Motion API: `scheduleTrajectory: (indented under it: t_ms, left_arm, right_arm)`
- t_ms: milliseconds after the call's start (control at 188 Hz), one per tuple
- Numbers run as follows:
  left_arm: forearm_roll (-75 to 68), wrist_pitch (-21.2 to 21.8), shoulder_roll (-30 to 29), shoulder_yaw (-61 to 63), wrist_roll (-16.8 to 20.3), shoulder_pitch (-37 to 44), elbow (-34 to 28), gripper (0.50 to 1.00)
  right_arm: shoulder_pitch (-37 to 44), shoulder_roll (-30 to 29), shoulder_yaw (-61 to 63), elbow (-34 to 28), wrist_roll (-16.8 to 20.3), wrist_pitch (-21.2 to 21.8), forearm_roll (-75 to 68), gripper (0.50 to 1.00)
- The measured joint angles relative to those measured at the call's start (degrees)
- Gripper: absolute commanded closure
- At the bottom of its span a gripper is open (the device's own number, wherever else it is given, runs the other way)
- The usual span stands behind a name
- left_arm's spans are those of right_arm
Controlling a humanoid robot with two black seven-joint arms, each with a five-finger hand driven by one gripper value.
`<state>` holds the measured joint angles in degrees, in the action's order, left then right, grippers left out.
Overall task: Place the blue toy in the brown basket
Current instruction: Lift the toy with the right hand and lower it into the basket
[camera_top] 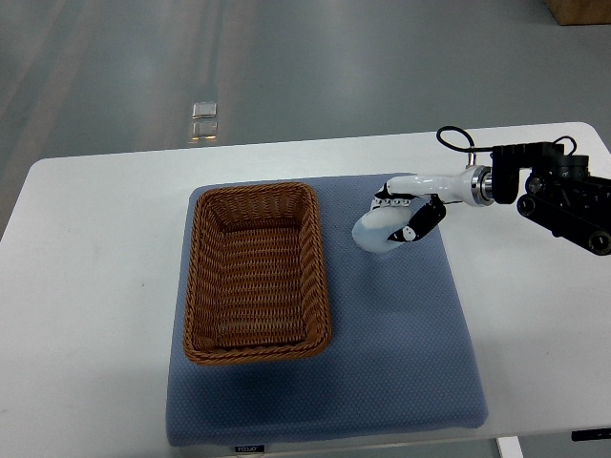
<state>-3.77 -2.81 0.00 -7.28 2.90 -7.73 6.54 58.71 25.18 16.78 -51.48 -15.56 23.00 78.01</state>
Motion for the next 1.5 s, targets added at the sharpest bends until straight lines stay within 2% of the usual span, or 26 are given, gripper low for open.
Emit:
scheduleTrajectory:
  t_ms: [303, 478, 728, 840, 1015, 1175, 1222, 1249, 1318, 1499]
  left_arm:
    - [0.1, 0.2, 0.0, 0.0, 0.0, 0.0, 0.0, 0.500]
    - [0.1, 0.2, 0.0, 0.0, 0.0, 0.0, 0.0, 0.500]
    - [0.1, 0.2, 0.0, -0.1, 0.0, 0.0, -0.1, 0.500]
    - [0.1, 0.2, 0.0, -0.1, 0.0, 0.0, -0.2, 0.500]
    - [0.1, 0.2, 0.0, 0.0, 0.0, 0.0, -0.4, 0.500]
    - [0.1, 0.2, 0.0, 0.1, 0.0, 0.0, -0.4, 0.500]
    - [0.1, 0.2, 0.0, 0.1, 0.0, 0.0, -0.4, 0.500]
    - [0.1, 0.2, 0.0, 0.1, 0.0, 0.0, -0.3, 0.500]
    - [0.1, 0.2, 0.0, 0.1, 0.0, 0.0, -0.2, 0.500]
    - [0.1, 0.2, 0.0, 0.2, 0.0, 0.0, -0.1, 0.500]
  right_arm:
    - [12.7, -2.8, -0.9, 0.1, -0.4, 0.3, -0.1, 1.000]
    - [17.3, -9.5, -5.1, 1.3, -0.5, 0.2, -0.1, 1.000]
    - [18.9, -19.6, -8.5, 5.9, -0.5, 0.1, 0.1, 1.000]
    - [18.9, -23.6, -11.0, 8.2, -0.5, 0.0, 0.1, 0.948]
    - [18.2, -25.1, -13.2, 10.7, -0.5, -0.2, 0.2, 0.752]
    - [18.0, -25.2, -14.5, 12.7, -0.5, -1.8, 0.2, 0.640]
    - [17.8, -25.2, -15.0, 13.0, -0.5, -2.0, 0.2, 0.626]
    - [17.6, -25.2, -15.2, 13.0, -0.4, -2.0, 0.2, 0.601]
    - [17.3, -25.2, -15.5, 13.1, -0.4, -2.1, 0.2, 0.589]
    - [16.9, -25.2, -15.2, 13.3, -0.3, -2.3, -0.1, 0.589]
